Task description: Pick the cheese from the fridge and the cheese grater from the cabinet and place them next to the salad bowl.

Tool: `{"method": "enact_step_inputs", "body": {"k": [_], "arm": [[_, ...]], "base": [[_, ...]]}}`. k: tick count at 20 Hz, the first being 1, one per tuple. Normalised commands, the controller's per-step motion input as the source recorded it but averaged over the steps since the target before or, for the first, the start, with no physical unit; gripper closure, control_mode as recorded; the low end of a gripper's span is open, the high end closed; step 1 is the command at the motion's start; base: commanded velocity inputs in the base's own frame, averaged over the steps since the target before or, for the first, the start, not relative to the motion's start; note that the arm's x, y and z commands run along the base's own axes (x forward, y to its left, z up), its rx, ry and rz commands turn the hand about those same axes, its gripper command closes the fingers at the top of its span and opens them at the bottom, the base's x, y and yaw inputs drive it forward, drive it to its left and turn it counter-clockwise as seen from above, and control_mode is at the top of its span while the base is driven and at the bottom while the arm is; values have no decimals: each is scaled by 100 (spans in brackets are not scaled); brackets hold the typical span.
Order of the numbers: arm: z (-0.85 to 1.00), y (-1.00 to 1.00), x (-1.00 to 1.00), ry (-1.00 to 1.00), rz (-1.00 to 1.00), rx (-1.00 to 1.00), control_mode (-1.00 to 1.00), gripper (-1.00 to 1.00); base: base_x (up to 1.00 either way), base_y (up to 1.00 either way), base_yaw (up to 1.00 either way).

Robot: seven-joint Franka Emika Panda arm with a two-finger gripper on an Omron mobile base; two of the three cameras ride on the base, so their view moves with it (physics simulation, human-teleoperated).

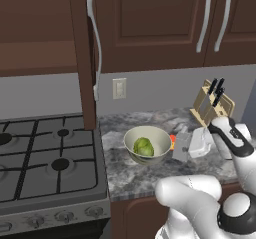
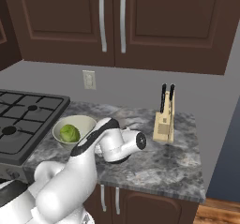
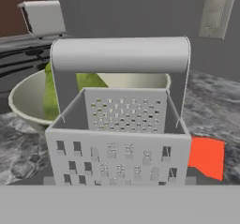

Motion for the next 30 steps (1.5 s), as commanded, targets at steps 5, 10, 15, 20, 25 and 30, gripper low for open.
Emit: {"method": "enact_step_inputs", "body": {"k": [5,10,15,20,25,30], "arm": [[-3,0,20,1,3,0,-100,100],[-11,0,1,0,0,0,-100,100],[-35,0,0,0,0,0,-100,100],[-43,0,0,0,0,0,-100,100],[-26,0,0,0,0,0,-100,100],[-1,0,0,0,0,0,-100,100]], "base": [[0,0,0],[0,0,0],[0,0,0],[0,0,0],[0,0,0],[0,0,0]]}}
